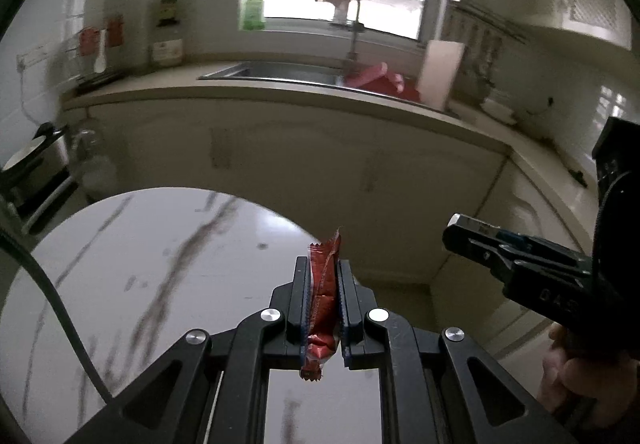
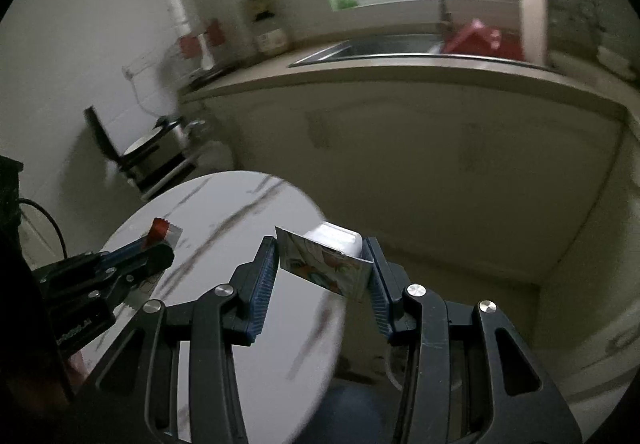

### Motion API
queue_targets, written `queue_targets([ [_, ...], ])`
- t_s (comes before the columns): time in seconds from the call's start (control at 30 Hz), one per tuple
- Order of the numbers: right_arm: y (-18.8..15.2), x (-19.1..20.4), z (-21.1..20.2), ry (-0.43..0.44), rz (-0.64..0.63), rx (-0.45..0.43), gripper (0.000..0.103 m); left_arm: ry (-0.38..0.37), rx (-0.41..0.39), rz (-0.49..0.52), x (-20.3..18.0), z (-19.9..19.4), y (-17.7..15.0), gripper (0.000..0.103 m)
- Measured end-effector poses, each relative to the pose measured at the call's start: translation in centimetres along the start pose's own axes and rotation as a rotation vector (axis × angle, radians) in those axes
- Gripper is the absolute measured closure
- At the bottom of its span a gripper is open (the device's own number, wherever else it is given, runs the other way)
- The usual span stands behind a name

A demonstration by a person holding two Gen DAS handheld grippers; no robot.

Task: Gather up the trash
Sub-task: 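Carry the white packet and red wrapper over the floor bin, then open both tools to drop the packet and wrapper into the bin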

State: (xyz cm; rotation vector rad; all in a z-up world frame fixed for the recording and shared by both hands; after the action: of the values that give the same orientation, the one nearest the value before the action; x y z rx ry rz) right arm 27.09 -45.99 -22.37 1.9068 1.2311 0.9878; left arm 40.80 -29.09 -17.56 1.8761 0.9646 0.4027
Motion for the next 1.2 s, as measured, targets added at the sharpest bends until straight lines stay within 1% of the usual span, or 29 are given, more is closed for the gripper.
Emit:
queue_targets([
  [0.07, -0.2, -2.0, -0.7, -0.026, 0.019, -0.002, 0.063, -0.020, 0.011, 0.003, -1.0, 0.9, 0.1, 0.095],
  [0.13, -0.4, -4.1, -1.3, -0.051, 0.038, -0.003, 0.063, -0.045, 0.028, 0.013, -3.0, 1.7, -0.5, 0.095],
  [0.23, -0.9, -7.6, -2.0, -0.091, 0.073, 0.002, 0.063, -0.082, 0.064, 0.027, -4.4, 3.5, -0.8, 0.095],
  [0.37, -2.2, -12.0, -1.6, -0.135, 0.121, 0.030, 0.063, -0.122, 0.144, 0.054, -6.9, 7.2, -2.0, 0.094],
  [0.47, -3.8, -15.3, 0.6, -0.159, 0.166, 0.083, 0.062, -0.138, 0.204, 0.060, -8.4, 10.6, -2.1, 0.094],
  [0.5, -4.3, -16.0, 1.4, -0.161, 0.180, 0.100, 0.062, -0.144, 0.230, 0.060, -9.0, 11.7, -2.6, 0.094],
  [0.6, -6.2, -19.0, 4.1, -0.165, 0.231, 0.163, 0.062, -0.149, 0.295, 0.067, -10.3, 15.4, -2.4, 0.094],
  [0.77, -9.1, -22.1, 8.4, -0.163, 0.298, 0.250, 0.062, -0.157, 0.386, 0.077, -12.1, 20.2, -3.2, 0.094],
  [0.93, -11.0, -23.7, 11.1, -0.148, 0.343, 0.303, 0.062, -0.144, 0.469, 0.069, -12.2, 25.2, -3.2, 0.091],
  [1.0, -11.5, -24.1, 12.0, -0.146, 0.349, 0.322, 0.062, -0.132, 0.494, 0.069, -12.2, 26.5, -3.3, 0.087],
  [1.03, -11.6, -24.2, 12.3, -0.145, 0.350, 0.327, 0.060, -0.126, 0.498, 0.069, -12.2, 27.0, -3.3, 0.077],
  [1.07, -11.7, -24.4, 12.6, -0.146, 0.351, 0.330, 0.060, -0.118, 0.501, 0.071, -12.3, 27.4, -3.2, 0.056],
  [1.13, -11.8, -24.6, 13.0, -0.145, 0.358, 0.335, 0.057, -0.076, 0.481, 0.091, -12.5, 27.7, -3.1, 0.035],
  [1.17, -12.0, -24.7, 13.2, -0.145, 0.364, 0.340, 0.055, -0.060, 0.473, 0.098, -12.4, 27.7, -3.0, 0.030],
  [1.2, -12.1, -24.8, 13.1, -0.144, 0.372, 0.341, 0.050, -0.057, 0.472, 0.097, -12.4, 27.9, -2.9, 0.030],
])
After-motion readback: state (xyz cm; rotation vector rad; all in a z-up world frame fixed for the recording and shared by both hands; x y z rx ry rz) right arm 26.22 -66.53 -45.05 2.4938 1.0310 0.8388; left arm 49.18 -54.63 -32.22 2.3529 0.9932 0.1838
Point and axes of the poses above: each gripper's, at about its wrist camera, not at the fingertips, and z roughly the way its jaws point, x to its left, y to its top, the point moved 1 cm from there along z, roughly the way its jaws point, and after that the axes turned 9 degrees about -x, right-handed, at the moved point
